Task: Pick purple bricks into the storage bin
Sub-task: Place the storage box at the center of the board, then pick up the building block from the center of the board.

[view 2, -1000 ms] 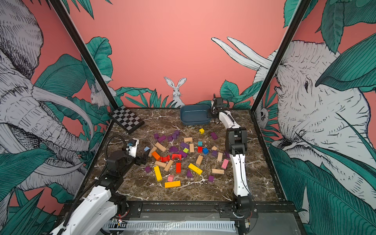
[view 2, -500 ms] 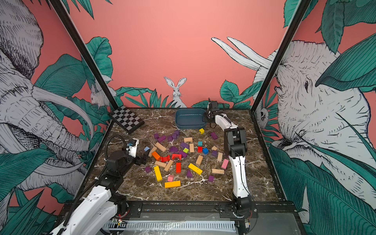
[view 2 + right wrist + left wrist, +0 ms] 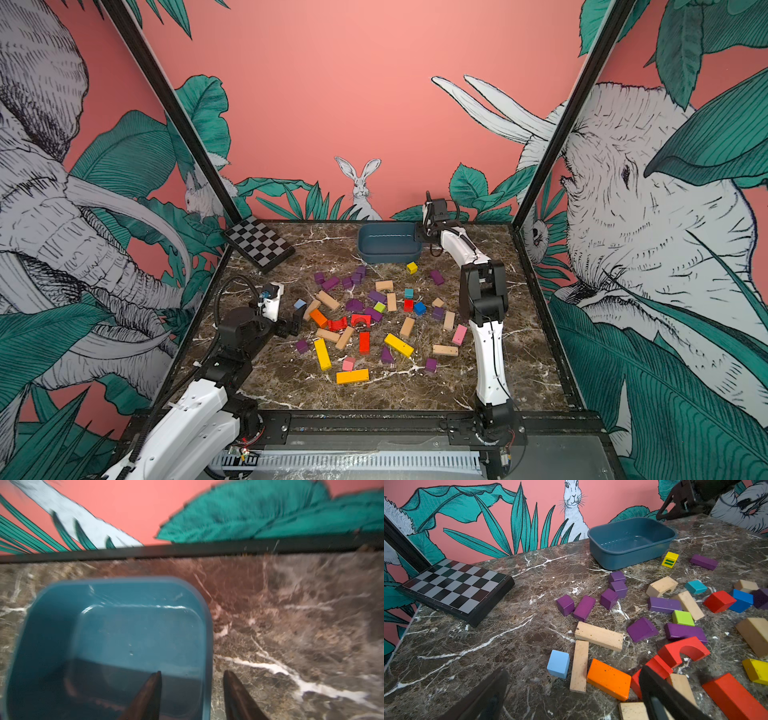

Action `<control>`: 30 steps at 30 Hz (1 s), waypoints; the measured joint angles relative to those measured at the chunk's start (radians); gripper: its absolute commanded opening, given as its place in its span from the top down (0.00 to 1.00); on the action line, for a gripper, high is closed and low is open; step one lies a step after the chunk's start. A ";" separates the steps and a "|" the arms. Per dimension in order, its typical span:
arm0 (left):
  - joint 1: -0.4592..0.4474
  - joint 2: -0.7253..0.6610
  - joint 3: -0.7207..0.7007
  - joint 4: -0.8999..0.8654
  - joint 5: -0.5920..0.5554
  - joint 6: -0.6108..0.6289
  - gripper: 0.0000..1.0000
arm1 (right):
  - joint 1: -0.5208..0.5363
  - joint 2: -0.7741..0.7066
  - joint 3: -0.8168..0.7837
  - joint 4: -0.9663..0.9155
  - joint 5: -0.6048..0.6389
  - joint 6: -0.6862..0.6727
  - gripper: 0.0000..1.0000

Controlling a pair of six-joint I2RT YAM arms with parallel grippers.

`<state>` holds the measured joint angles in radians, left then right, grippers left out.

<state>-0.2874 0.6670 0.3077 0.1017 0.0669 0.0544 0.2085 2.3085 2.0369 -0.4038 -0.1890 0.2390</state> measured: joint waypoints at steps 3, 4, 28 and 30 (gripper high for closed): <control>0.000 -0.016 0.000 0.000 -0.002 -0.002 0.01 | -0.022 -0.085 -0.039 -0.013 -0.042 -0.089 0.25; 0.000 -0.023 0.000 0.000 -0.003 -0.002 0.01 | -0.034 -0.129 -0.070 -0.022 -0.060 -0.133 0.23; 0.000 -0.019 -0.001 -0.003 -0.004 -0.003 0.01 | -0.052 -0.310 -0.616 -0.101 -0.003 -0.478 0.40; 0.000 -0.021 -0.001 -0.003 -0.004 -0.003 0.01 | -0.052 -0.289 -0.601 -0.097 0.005 -0.468 0.41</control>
<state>-0.2874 0.6460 0.3065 0.0982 0.0628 0.0517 0.1562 2.0197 1.4357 -0.5011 -0.1841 -0.2295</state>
